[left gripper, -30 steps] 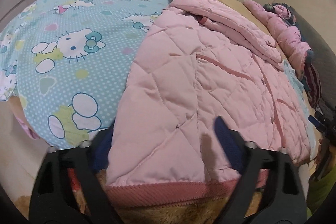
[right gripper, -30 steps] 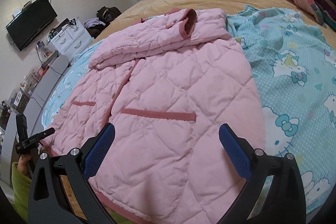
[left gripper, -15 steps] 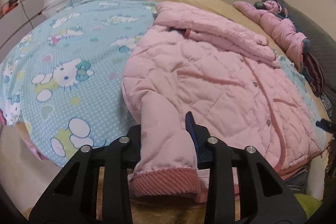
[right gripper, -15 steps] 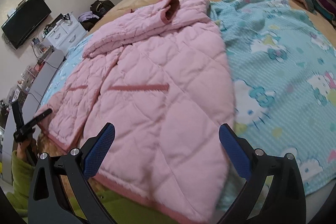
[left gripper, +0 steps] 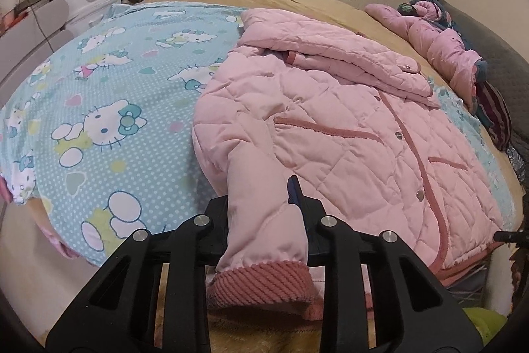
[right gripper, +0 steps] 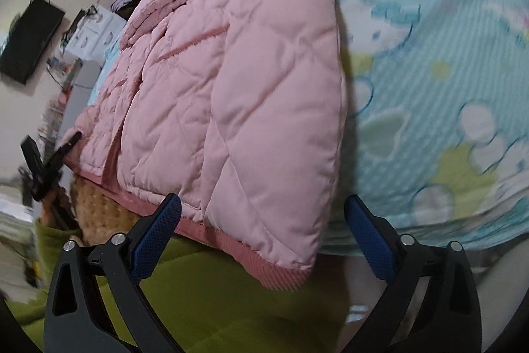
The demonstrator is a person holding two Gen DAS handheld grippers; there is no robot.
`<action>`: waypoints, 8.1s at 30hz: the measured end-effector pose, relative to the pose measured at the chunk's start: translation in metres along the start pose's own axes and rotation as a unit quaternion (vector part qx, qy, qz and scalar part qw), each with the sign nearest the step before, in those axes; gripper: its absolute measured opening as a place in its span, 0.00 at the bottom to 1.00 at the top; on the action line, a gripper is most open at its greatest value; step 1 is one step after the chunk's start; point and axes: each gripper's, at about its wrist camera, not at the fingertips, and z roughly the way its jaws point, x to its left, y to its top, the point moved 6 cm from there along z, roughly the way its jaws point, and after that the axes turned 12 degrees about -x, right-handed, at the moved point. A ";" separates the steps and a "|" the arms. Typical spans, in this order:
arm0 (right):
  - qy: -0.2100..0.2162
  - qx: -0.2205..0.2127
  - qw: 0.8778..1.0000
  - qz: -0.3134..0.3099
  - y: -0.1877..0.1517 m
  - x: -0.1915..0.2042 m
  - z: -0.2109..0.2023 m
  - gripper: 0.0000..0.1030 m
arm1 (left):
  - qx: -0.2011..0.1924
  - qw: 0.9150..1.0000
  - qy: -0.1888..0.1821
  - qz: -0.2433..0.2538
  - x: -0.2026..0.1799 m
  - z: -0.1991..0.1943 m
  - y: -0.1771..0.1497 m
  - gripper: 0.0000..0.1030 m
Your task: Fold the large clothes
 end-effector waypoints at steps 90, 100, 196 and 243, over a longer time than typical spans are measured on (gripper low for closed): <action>0.122 -0.345 0.930 -0.049 0.307 0.065 -0.044 0.15 | -0.134 0.990 0.001 0.047 -0.069 0.064 0.225 0.11; 0.100 -0.359 0.927 -0.054 0.347 0.067 -0.029 0.15 | -0.133 0.990 0.009 0.050 -0.071 0.097 0.252 0.11; -0.105 -0.186 0.974 -0.070 0.408 -0.009 0.172 0.53 | -0.040 0.998 -0.006 -0.048 0.001 0.266 0.208 0.57; -0.240 -0.221 0.943 -0.071 0.460 -0.035 0.239 0.42 | -0.070 0.996 0.050 0.017 -0.008 0.312 0.227 0.38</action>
